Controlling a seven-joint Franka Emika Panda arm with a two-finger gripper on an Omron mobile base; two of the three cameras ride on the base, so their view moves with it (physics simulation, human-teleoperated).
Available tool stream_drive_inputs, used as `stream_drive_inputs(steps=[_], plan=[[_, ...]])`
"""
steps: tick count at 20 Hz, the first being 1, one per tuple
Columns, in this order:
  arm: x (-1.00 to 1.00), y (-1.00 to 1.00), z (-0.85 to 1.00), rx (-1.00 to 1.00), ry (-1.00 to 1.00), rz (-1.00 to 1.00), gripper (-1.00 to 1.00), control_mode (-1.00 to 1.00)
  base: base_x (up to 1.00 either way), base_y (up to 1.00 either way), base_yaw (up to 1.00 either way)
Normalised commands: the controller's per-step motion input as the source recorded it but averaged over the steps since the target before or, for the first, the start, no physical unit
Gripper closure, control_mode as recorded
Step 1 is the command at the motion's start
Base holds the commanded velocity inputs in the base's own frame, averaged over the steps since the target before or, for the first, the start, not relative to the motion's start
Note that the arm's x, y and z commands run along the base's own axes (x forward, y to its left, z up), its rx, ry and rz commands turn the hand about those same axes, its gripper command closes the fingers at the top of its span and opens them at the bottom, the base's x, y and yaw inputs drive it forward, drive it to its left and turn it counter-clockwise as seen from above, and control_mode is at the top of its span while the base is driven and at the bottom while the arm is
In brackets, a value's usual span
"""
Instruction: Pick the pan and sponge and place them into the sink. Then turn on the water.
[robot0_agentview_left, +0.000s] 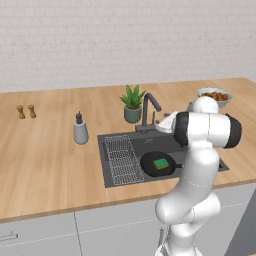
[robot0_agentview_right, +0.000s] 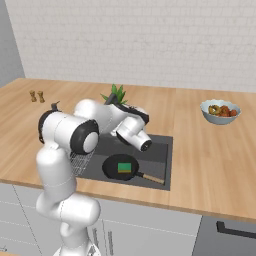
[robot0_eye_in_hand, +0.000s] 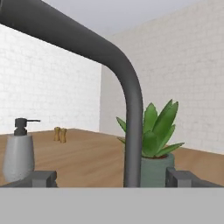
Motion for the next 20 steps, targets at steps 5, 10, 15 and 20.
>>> stream_drive_inputs(steps=[5, 10, 15, 20], plan=[[0.3, -0.03, -0.23, 0.0, 0.02, 0.0, -1.0, -1.0, 0.0, 0.0, 0.0], [0.29, -0.1, -0.21, 0.0, 0.03, 0.0, -1.0, -1.0, 0.0, 0.0, 0.0], [0.27, -0.06, -0.19, 0.0, 0.02, 0.0, -1.0, -1.0, 0.0, 0.0, 0.0], [0.17, 0.0, -0.1, 0.0, 0.0, -0.02, -1.0, -1.0, 0.0, 0.0, 0.0]])
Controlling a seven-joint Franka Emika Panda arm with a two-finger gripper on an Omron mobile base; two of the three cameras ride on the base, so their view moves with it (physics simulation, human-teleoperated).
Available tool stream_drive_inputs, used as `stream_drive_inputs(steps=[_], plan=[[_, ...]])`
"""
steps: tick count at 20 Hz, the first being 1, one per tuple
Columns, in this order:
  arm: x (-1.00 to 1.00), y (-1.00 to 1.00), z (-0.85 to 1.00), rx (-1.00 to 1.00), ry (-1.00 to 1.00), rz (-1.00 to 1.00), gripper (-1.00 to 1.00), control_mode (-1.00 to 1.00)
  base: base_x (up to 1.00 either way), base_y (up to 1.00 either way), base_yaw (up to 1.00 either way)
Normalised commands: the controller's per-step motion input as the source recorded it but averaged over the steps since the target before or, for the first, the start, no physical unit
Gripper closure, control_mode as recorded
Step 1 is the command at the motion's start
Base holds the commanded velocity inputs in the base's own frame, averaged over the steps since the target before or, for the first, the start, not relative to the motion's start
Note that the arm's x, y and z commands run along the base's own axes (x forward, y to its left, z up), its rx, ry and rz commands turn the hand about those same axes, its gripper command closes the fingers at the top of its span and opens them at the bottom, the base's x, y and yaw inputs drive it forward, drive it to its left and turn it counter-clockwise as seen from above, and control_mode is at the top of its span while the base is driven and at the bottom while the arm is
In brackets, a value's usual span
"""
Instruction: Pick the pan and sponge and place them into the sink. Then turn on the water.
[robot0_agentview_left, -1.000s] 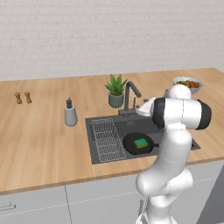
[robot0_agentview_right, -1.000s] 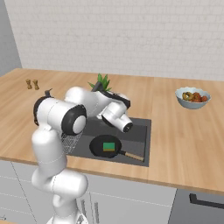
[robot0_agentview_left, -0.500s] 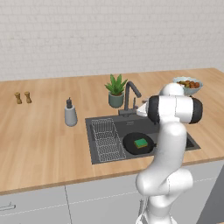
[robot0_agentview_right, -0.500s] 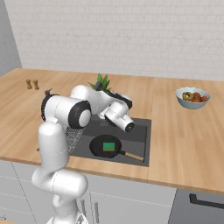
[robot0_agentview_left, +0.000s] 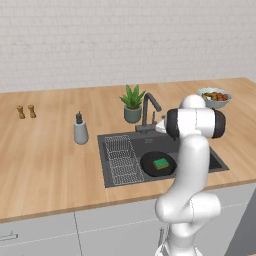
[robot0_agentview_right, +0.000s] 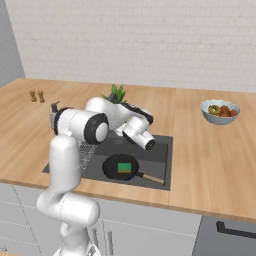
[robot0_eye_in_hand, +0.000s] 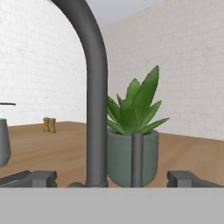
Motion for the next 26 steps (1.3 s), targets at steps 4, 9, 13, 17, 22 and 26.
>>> stream_drive_inputs(steps=[4, 9, 13, 17, 22, 26], plan=[[0.2, 0.0, 0.0, 0.0, 0.0, -0.03, -1.0, -1.0, 0.0, 0.0, 0.0], [0.27, 0.0, 0.0, 0.0, 0.0, -0.03, -1.0, -1.0, 0.0, 0.0, 0.0], [0.27, 0.0, -0.02, 0.0, 0.0, -0.03, -1.0, -1.0, 0.0, 0.0, 0.0], [0.26, 0.0, -0.08, -0.01, 0.0, -0.04, -1.0, -1.0, 0.0, 0.0, 0.0], [0.21, 0.06, -0.23, -0.04, 0.0, -0.05, -1.0, -1.0, 0.0, 0.0, 0.0], [0.18, 0.04, -0.32, -0.06, 0.0, -0.06, -1.0, -1.0, 0.0, 0.0, 0.0]])
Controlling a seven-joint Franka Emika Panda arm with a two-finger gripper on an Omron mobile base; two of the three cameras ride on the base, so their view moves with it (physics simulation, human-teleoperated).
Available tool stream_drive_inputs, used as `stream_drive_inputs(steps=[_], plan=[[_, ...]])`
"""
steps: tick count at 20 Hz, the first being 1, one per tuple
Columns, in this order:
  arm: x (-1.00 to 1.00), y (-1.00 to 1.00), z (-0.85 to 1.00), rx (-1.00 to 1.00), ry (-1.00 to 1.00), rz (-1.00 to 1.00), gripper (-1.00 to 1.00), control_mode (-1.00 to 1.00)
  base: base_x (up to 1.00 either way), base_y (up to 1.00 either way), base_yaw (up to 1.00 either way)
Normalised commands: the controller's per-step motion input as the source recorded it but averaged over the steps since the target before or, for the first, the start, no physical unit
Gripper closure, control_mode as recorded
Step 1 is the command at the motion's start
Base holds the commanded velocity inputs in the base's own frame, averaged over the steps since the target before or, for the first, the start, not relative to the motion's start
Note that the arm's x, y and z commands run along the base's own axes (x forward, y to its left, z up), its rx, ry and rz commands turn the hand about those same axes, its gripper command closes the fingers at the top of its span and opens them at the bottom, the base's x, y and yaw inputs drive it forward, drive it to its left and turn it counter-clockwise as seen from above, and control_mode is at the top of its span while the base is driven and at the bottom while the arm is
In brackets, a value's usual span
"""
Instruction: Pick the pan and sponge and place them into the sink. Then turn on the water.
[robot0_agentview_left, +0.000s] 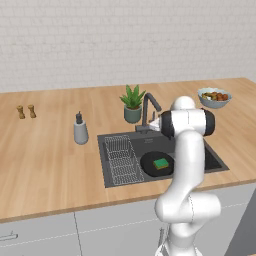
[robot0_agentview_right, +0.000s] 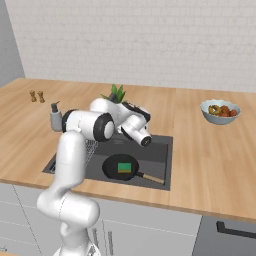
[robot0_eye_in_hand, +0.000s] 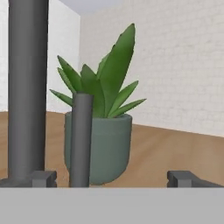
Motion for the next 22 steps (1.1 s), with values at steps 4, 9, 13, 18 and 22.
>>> stream_drive_inputs(steps=[4, 9, 13, 18, 22], plan=[[0.27, 0.0, -0.09, -0.01, 0.0, -0.05, -1.0, -1.0, 0.0, 0.0, 0.0], [0.34, -0.11, 0.0, 0.0, 0.0, -0.05, -1.0, -1.0, 0.0, 0.0, 0.0], [0.31, -0.24, 0.0, 0.0, 0.0, -0.04, 1.0, -1.0, 0.0, 0.0, 0.0], [0.21, -0.86, -0.03, 0.0, 0.0, 0.0, 1.0, -1.0, 0.0, 0.0, 0.0], [0.12, -1.0, -0.07, 0.03, 0.0, 0.0, 1.0, -1.0, 0.0, 0.0, 0.0]])
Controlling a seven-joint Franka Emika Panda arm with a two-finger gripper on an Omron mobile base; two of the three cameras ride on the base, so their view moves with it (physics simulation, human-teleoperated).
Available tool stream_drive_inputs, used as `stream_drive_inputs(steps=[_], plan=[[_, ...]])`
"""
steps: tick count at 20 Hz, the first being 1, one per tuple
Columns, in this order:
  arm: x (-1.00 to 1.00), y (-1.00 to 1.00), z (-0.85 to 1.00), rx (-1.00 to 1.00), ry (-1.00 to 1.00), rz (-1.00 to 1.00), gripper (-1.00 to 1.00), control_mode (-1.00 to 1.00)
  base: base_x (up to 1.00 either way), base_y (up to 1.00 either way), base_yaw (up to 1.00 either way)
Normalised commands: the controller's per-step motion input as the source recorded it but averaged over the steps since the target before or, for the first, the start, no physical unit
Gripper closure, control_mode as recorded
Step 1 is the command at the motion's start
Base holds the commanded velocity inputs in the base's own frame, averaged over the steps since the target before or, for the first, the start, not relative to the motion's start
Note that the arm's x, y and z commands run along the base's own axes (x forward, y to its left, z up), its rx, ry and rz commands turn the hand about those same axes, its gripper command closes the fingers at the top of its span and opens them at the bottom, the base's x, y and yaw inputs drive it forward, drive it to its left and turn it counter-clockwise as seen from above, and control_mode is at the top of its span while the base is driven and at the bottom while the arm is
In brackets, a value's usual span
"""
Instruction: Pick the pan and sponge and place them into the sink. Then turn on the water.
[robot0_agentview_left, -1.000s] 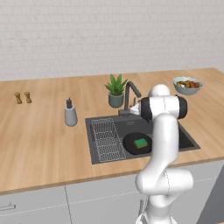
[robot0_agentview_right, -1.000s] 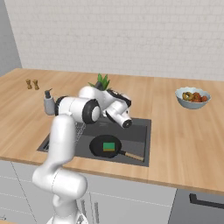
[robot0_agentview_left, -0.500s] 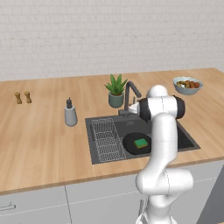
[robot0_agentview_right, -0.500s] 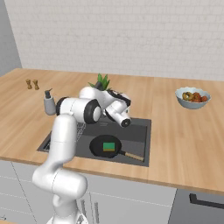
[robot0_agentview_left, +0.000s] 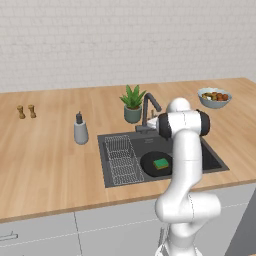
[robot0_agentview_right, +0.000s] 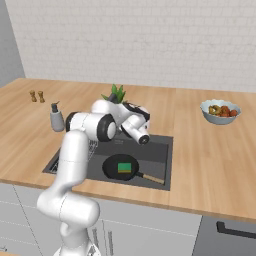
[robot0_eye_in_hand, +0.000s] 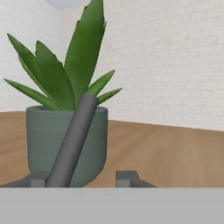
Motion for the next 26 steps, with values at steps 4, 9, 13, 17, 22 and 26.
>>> stream_drive_inputs(steps=[4, 9, 13, 17, 22, 26], plan=[[0.08, -1.0, -0.11, 0.06, 0.0, 0.0, 1.0, -1.0, 0.0, 0.0, 0.0], [0.04, -1.0, -0.16, 0.08, 0.0, -0.01, 1.0, -1.0, 0.0, 0.0, 0.0], [0.0, -1.0, -0.22, 0.09, 0.0, -0.01, 1.0, -1.0, 0.0, 0.0, 0.0], [0.0, -1.0, -0.25, 0.08, 0.0, 0.0, 1.0, -1.0, 0.0, 0.0, 0.0], [0.0, -1.0, -0.28, 0.1, 0.0, 0.0, 1.0, -1.0, 0.0, 0.0, 0.0], [0.0, -1.0, -0.17, 0.13, 0.0, 0.0, 1.0, -1.0, 0.0, 0.0, 0.0]])
